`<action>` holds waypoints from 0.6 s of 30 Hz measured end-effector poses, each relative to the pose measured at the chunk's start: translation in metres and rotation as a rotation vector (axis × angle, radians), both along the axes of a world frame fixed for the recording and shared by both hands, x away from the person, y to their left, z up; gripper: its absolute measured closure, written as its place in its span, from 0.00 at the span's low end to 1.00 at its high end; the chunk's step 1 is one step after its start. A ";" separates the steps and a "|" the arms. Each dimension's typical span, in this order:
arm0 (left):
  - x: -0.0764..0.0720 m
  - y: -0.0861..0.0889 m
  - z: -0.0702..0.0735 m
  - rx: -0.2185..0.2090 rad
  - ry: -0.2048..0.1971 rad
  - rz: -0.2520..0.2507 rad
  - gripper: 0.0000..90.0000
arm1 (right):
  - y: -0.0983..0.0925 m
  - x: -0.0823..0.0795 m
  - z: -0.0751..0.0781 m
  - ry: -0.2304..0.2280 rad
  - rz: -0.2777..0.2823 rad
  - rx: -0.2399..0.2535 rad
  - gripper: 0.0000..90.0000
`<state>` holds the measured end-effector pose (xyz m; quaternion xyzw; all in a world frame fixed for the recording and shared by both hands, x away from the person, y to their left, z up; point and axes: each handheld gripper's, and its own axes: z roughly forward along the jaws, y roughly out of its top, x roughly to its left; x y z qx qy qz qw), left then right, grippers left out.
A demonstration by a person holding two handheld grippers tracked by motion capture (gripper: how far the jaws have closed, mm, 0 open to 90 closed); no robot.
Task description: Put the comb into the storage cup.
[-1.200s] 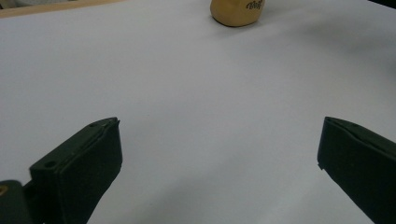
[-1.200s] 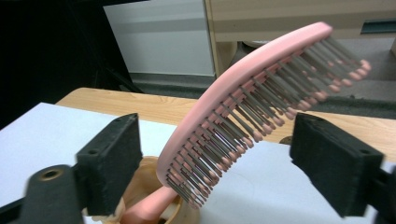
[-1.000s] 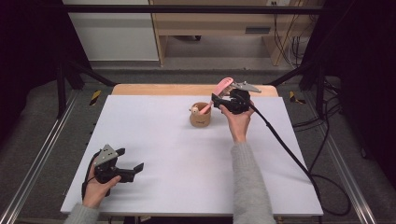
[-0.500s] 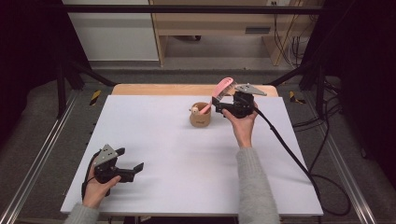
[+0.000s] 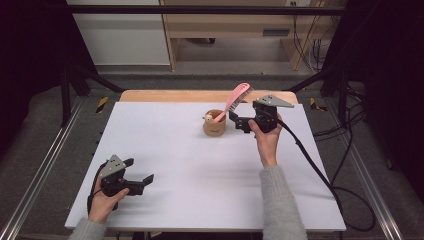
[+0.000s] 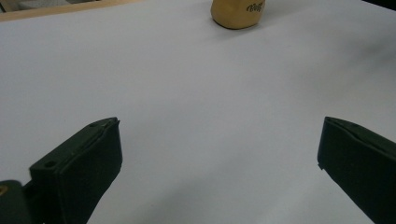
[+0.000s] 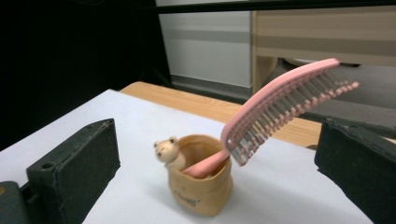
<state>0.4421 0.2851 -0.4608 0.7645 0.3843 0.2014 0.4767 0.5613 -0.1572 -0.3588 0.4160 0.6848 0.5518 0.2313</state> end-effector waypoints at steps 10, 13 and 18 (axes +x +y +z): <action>0.000 -0.001 0.000 0.000 0.001 -0.002 0.00 | -0.009 -0.021 -0.004 -0.005 0.053 -0.003 0.01; 0.000 -0.001 0.000 -0.001 0.000 -0.004 0.00 | -0.010 -0.028 -0.007 -0.004 0.074 -0.017 0.01; 0.000 -0.001 0.000 -0.001 -0.002 -0.006 0.00 | -0.011 -0.040 -0.012 -0.011 0.108 -0.019 0.01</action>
